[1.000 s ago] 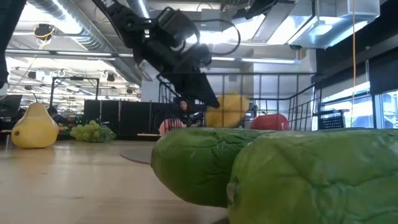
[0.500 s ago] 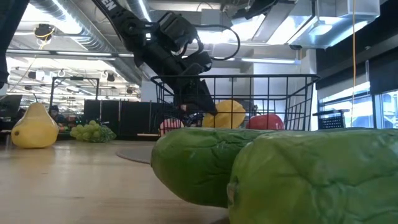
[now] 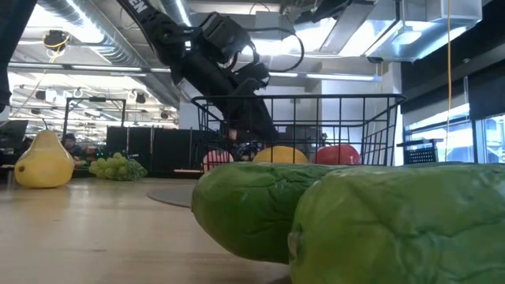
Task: Build produce basket
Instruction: Adjust the black wire basket on the table
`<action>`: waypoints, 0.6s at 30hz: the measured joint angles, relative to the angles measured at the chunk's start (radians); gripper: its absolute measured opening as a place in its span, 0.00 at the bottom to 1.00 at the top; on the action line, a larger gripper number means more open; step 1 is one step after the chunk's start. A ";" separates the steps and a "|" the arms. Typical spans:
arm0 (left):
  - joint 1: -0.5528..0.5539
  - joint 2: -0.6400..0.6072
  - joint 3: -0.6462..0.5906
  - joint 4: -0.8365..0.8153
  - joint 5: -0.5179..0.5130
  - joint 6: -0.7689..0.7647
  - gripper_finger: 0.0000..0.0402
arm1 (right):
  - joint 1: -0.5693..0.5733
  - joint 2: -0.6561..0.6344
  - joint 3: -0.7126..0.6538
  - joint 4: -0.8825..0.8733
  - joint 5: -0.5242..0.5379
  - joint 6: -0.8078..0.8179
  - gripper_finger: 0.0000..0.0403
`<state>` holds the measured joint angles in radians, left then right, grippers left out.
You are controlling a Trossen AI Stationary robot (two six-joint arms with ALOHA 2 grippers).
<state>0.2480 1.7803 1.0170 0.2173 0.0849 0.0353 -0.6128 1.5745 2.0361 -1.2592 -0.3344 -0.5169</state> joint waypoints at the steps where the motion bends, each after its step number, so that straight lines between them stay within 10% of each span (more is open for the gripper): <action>1: 0.000 -0.011 0.000 0.010 0.000 0.001 0.27 | 0.000 0.000 0.000 -0.002 0.000 -0.011 0.21; 18: 0.106 -0.315 0.001 -0.114 -0.261 0.001 0.27 | 0.020 0.000 0.000 -0.006 0.000 -0.042 0.21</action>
<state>0.3539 1.4655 1.0183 0.1029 -0.1758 0.0362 -0.5931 1.5749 2.0361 -1.2656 -0.3340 -0.5586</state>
